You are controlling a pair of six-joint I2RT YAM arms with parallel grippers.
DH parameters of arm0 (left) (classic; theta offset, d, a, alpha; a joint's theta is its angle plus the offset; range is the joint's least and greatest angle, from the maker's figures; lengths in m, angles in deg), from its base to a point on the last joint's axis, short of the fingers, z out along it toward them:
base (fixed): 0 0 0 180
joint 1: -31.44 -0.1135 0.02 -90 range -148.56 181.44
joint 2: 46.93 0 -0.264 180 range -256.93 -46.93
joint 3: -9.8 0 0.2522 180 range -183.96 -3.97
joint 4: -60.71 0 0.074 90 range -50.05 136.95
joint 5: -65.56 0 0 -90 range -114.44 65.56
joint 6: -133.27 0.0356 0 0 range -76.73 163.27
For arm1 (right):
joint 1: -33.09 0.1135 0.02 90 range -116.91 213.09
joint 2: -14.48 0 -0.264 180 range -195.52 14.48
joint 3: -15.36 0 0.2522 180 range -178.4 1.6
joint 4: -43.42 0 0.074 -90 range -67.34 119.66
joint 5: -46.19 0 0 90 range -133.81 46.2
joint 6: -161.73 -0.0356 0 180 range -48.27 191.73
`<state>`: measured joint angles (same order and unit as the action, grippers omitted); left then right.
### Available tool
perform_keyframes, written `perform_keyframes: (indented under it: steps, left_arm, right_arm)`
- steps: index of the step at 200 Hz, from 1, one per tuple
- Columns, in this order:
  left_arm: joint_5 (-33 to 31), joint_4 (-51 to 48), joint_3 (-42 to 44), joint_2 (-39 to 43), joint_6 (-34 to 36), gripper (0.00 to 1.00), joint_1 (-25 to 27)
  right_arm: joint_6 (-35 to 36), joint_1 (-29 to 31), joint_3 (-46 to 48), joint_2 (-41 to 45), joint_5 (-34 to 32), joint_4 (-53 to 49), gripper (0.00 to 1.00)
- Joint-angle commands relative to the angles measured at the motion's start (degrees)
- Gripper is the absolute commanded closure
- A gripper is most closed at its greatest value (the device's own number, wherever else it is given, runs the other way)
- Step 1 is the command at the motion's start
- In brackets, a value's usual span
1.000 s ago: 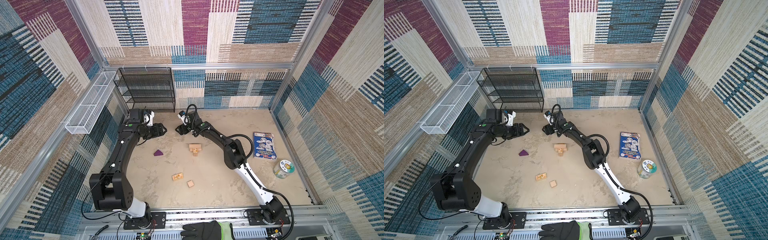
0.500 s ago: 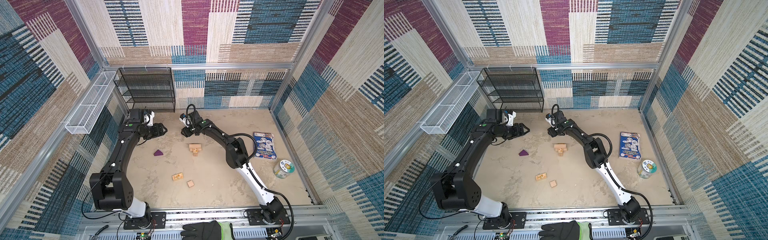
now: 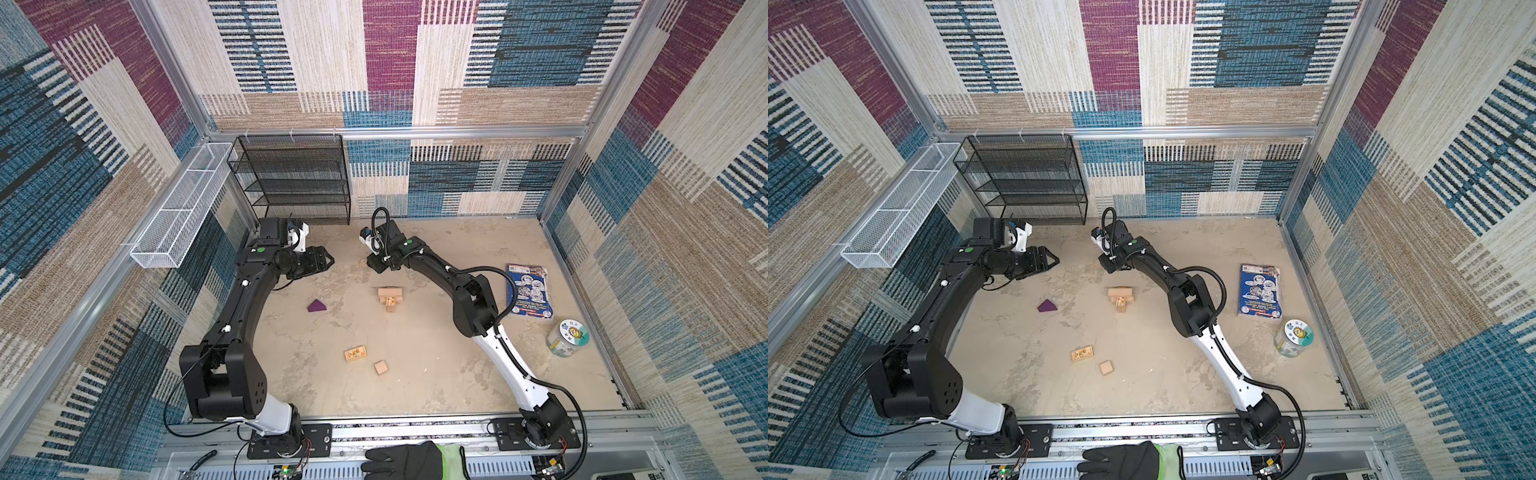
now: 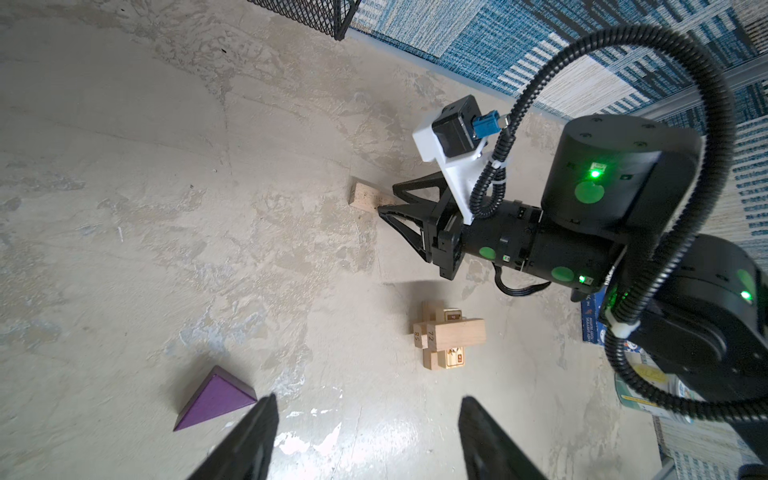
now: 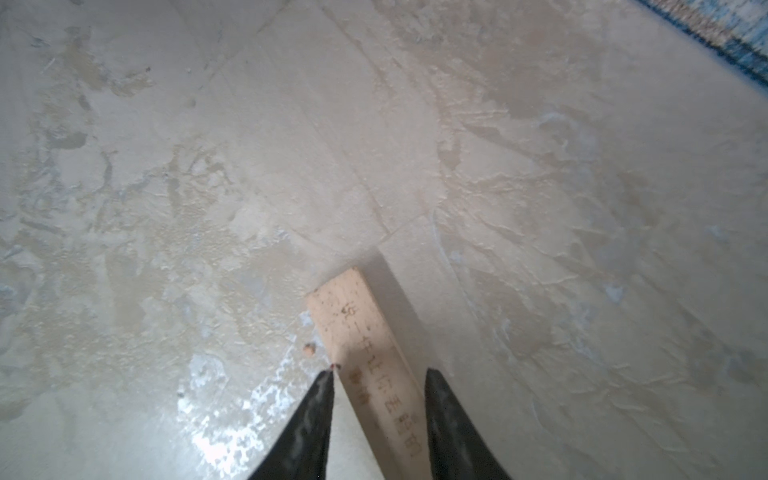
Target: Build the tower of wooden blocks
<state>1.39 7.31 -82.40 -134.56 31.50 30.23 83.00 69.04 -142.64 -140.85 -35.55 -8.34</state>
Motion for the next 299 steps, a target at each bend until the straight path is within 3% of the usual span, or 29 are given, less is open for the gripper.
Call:
perform_keyframes:
  steps: [1, 39, 94, 176, 299]
  left_arm:
    - [0.9, 0.5, -0.1, 0.4, -0.8, 0.27, -0.1]
    - [1.0, 0.4, -0.1, 0.6, -0.8, 0.27, -0.1]
    - [1.1, 0.4, -0.1, 0.8, -0.9, 0.27, -0.1]
    - [1.6, 0.4, -0.1, 0.6, -1.1, 0.27, -0.1]
    - [2.4, 0.4, -0.2, -0.5, -1.4, 0.27, -0.2]
  right_arm:
    - [1.9, 0.6, 0.0, -0.1, -2.1, 0.1, 0.6]
    - [2.9, 1.2, 0.0, -0.1, -2.7, -0.2, 0.73]
    - [4.1, 1.7, 0.1, -0.1, -4.1, -0.7, 0.66]
    - [4.2, 1.8, 0.3, -0.4, -4.3, -0.8, 0.71]
    - [4.7, 1.8, 0.5, -0.6, -4.2, -1.1, 0.68]
